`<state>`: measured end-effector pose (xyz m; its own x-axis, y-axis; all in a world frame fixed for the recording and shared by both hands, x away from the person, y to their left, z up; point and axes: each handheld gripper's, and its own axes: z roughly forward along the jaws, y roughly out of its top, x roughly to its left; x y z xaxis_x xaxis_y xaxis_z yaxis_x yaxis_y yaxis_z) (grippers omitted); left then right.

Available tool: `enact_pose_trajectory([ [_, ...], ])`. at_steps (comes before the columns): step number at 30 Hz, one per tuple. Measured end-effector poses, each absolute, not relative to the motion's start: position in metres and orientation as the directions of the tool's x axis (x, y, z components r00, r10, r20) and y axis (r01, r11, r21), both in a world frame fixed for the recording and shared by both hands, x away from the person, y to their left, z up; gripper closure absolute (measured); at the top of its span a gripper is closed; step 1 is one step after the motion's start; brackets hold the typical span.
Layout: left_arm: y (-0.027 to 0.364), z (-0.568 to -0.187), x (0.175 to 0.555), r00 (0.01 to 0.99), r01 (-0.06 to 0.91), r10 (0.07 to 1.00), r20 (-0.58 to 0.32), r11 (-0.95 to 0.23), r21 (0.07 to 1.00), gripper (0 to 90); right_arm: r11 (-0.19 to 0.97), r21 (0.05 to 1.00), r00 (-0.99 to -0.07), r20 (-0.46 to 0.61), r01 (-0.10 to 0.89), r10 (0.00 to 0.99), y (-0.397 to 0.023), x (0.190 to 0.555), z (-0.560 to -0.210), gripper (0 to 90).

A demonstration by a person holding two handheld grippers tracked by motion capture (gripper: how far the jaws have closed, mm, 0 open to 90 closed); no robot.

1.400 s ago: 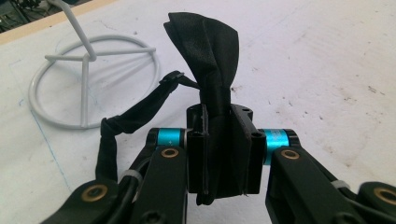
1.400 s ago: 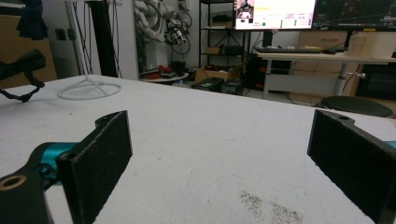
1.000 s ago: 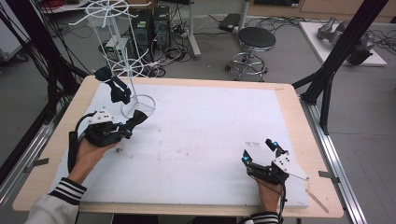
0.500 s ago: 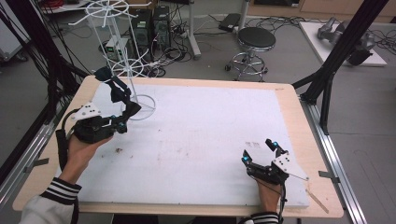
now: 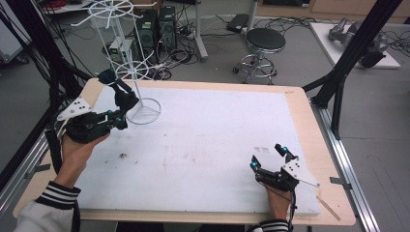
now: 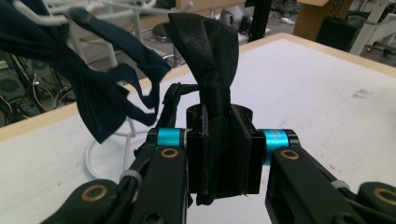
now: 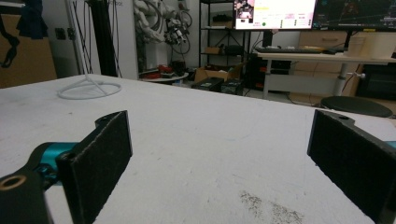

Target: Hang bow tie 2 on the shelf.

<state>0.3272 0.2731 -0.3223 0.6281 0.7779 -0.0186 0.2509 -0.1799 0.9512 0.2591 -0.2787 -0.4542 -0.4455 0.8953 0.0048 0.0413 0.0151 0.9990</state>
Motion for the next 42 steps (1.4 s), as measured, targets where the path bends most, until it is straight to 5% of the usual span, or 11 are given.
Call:
enact_pose_trajectory([
  [42, 0.245, -0.26, 0.34, 0.593, 0.157, 0.804, 0.036, -0.159, 0.975, 77.0, 0.009, 0.999, -0.447, 0.012, 0.044, 0.894, -0.279, 0.259, -0.454, 5.8],
])
